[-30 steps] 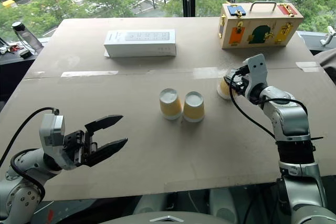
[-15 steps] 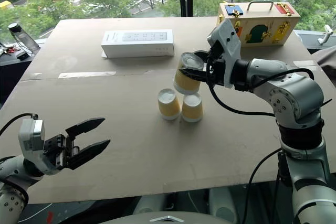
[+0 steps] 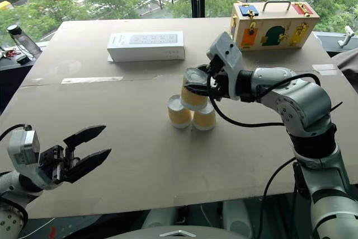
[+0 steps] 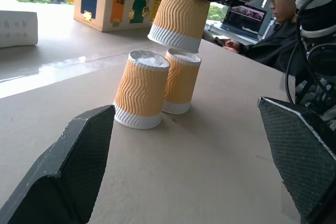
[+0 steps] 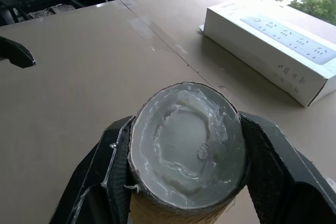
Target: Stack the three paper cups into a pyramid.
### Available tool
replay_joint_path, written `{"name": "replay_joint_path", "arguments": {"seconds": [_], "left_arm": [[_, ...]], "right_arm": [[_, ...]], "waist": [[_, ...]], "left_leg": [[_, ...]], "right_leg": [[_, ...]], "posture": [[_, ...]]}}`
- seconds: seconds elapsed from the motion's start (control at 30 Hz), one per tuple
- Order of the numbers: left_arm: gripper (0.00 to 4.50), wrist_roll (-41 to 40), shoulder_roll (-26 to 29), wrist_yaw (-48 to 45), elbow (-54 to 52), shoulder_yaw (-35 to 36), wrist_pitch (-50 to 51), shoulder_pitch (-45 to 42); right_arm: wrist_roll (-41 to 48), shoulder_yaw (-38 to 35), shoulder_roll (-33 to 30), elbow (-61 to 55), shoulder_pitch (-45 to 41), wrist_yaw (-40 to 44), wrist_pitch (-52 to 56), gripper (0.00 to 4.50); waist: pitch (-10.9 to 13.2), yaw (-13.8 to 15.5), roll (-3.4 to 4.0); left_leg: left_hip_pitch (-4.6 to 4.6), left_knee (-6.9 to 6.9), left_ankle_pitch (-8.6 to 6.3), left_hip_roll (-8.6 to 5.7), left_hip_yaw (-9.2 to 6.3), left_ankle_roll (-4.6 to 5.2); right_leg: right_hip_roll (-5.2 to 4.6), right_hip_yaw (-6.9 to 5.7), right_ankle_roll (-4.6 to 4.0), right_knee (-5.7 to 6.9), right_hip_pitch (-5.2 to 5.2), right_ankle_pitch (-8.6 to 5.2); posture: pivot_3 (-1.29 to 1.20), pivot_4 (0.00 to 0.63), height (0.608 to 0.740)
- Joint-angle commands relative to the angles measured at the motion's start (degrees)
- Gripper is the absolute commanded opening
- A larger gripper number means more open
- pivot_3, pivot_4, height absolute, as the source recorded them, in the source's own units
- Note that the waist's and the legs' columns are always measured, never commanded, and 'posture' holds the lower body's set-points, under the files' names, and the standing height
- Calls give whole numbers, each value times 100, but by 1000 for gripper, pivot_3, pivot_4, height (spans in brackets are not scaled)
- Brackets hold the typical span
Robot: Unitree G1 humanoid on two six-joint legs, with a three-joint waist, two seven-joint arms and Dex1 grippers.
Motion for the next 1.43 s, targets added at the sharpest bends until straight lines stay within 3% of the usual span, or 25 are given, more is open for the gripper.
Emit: {"name": "replay_joint_path", "arguments": {"seconds": [0.03,0.3,0.47,0.7,0.97,1.07,1.23,1.43], "left_arm": [[4500,-279,-7,20,-226,216,-29,-65],[4500,-452,-91,124,-343,205,15,-60],[4500,-557,-179,192,-337,204,3,-120],[4500,-742,-322,408,-444,134,112,-194],[4500,-454,-223,570,-392,-121,329,-81],[4500,-49,-166,930,-243,-139,319,-118],[4500,517,211,1126,61,-177,435,-48],[4500,879,525,1034,307,-431,576,-11]], "right_arm": [[-18,-56,-2,-191,-182,23,-60,2131],[-217,167,31,-80,-177,82,-144,2131],[-483,348,-63,23,-128,247,-398,4476],[-153,-388,-433,-353,27,567,-598,4476],[1193,-2229,-973,-1088,1548,1102,-746,4476],[1008,-2680,-1181,-1243,2525,1287,-1153,4476],[381,-3706,-1287,-1103,4964,2119,-2369,4476],[-173,-3903,-1218,-597,6140,2488,-3485,4476]], "waist": [[0,1,-1],[0,-6,0],[0,-4,0],[1,14,0],[0,38,-2],[0,38,-2],[-1,175,-3],[2,122,0]], "left_leg": [[0,0,0,0,0,0],[0,-1,0,0,0,0],[0,-1,0,0,1,0],[-7,-1,-1,0,-3,0],[-11,-5,-8,-1,-4,11],[-8,-6,-8,-1,-5,12],[-8,-4,-9,-1,-9,12],[15,5,-9,10,15,14]], "right_leg": [[-1,0,0,0,0,0],[-2,0,-1,-1,-1,0],[-4,0,-1,-2,-1,1],[-5,-6,-1,-11,-1,1],[-10,-13,0,-31,7,1],[-9,-14,0,-30,10,1],[-4,-22,2,-32,15,-1],[12,0,25,-30,22,-12]], "posture": [[0,150,740],[0,150,740],[0,150,740],[0,150,740],[0,150,740],[0,150,740],[0,150,740],[0,150,740]]}}
